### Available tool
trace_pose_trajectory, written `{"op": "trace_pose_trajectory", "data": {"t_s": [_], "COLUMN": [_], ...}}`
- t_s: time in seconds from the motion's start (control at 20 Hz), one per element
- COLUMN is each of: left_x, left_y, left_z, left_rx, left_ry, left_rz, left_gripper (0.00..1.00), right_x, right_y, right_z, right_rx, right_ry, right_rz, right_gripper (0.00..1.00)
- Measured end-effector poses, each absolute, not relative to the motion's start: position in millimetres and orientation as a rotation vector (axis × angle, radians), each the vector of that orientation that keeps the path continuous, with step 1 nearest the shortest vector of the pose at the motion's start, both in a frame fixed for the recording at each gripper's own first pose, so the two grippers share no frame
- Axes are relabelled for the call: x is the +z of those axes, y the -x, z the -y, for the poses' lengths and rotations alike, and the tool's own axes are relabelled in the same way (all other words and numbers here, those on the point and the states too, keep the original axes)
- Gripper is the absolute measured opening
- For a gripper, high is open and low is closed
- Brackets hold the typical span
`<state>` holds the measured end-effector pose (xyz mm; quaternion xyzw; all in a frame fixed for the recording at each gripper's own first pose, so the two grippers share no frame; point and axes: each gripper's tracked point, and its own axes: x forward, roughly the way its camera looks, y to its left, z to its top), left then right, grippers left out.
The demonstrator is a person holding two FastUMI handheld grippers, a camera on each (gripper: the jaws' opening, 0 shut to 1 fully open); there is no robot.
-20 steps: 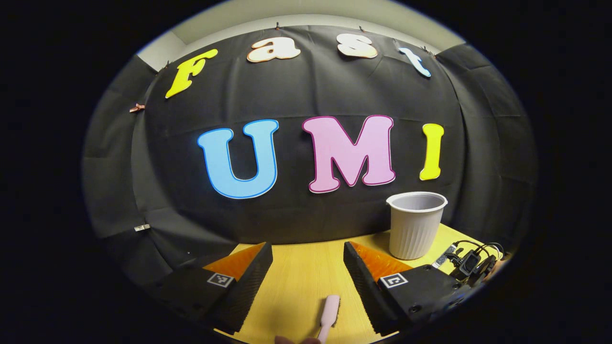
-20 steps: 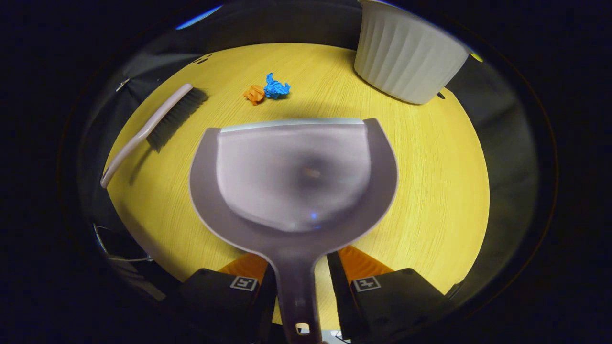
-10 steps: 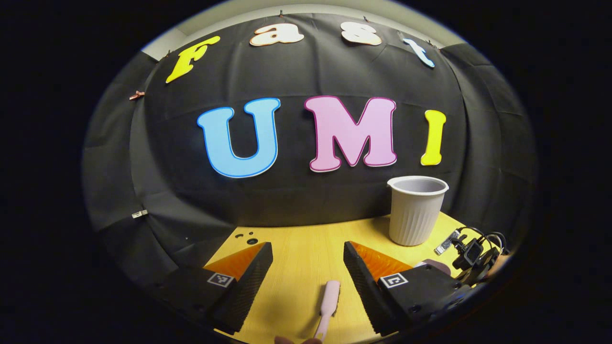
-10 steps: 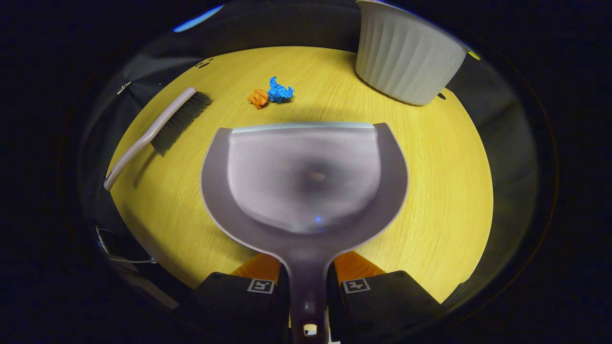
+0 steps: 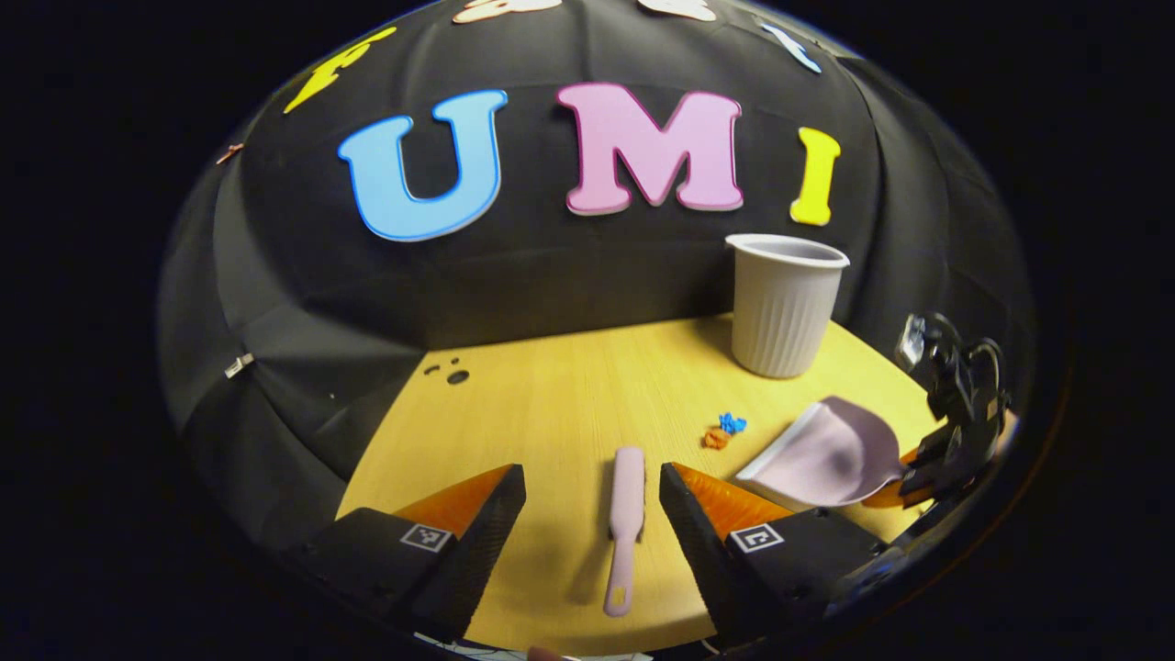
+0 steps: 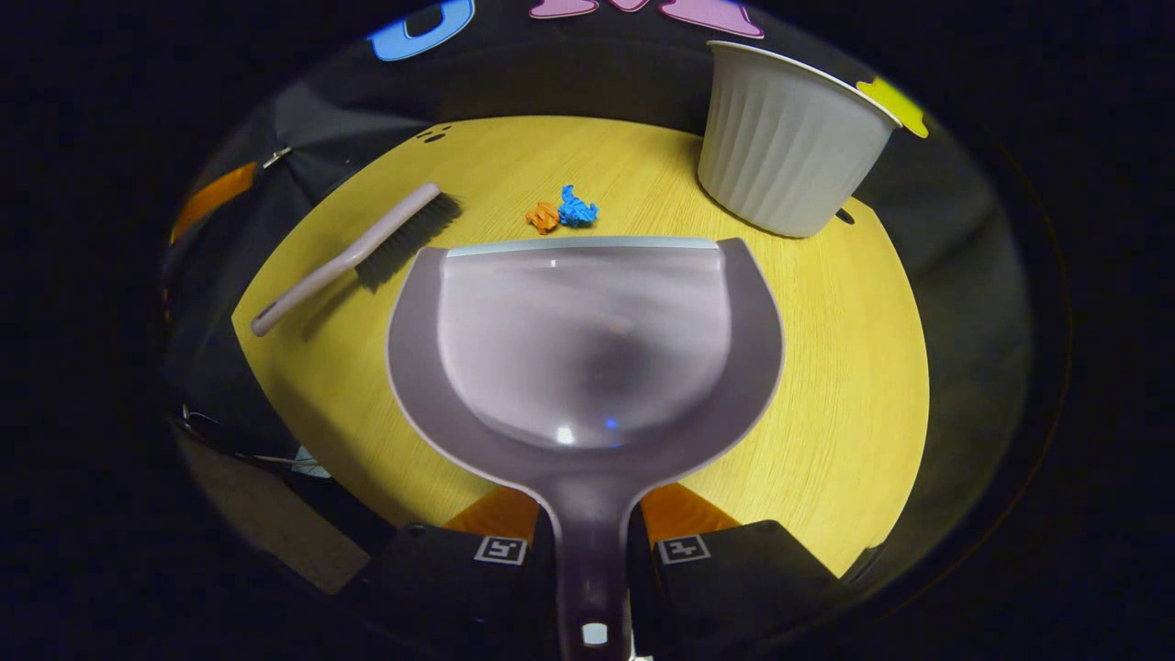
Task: Pick up the small broom and dustpan from the desktop, sweep the trash into the dustpan with the broom, and then empty the trash into the garbage bin.
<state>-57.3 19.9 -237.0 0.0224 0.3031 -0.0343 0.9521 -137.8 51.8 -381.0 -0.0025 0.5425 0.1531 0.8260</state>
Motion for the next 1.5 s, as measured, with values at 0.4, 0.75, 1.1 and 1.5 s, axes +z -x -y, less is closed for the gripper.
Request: {"op": "trace_pose_trajectory", "data": {"t_s": [0.4,0.75,1.1,1.5], "left_x": [-337,-394,-414,-429], "left_y": [71,60,48,41], "left_z": [-4,-5,1,3], "left_rx": [-0.153,-0.157,-0.168,-0.172], "left_ry": [-0.032,-0.042,-0.022,0.015], "left_rz": [-0.91,-1.05,-1.112,-1.15], "left_gripper": [0.9,0.82,0.73,0.4], "right_x": [-365,-363,-364,-361], "right_y": [157,177,184,180], "right_z": [-33,-23,-22,-33], "right_rx": [0.276,0.249,0.247,0.31], "right_ry": [0.007,0.015,0.014,0.035], "right_rz": [-1.149,-1.174,-1.204,-1.226], "right_gripper": [0.36,0.36,0.37,0.37]}}
